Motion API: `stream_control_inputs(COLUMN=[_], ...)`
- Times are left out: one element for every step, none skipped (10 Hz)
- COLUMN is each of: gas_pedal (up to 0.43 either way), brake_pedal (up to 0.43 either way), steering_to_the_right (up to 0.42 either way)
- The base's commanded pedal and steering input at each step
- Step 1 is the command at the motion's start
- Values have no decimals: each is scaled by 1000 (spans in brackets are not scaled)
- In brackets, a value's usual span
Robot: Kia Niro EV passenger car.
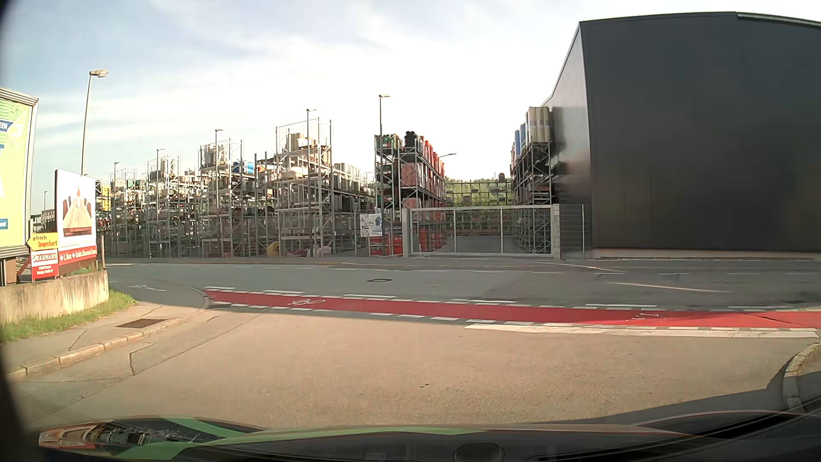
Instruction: Follow the waypoints while adhering to traffic rules and regulations
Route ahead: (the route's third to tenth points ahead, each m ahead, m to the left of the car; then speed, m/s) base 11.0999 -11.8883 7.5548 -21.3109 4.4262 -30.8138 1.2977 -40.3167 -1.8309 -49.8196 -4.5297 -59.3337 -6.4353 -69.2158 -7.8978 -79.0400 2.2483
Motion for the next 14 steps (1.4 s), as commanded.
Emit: stream_control_inputs(gas_pedal=[0, 0, 0, 0, 0, 0, 0, 0, 0, 0, 0, 0, 0, 0], brake_pedal=[195, 189, 177, 159, 159, 152, 146, 134, 116, 122, 140, 152, 152, 152], steering_to_the_right=[63, 64, 67, 76, 89, 98, 109, 122, 136, 150, 171, 191, 217, 253])
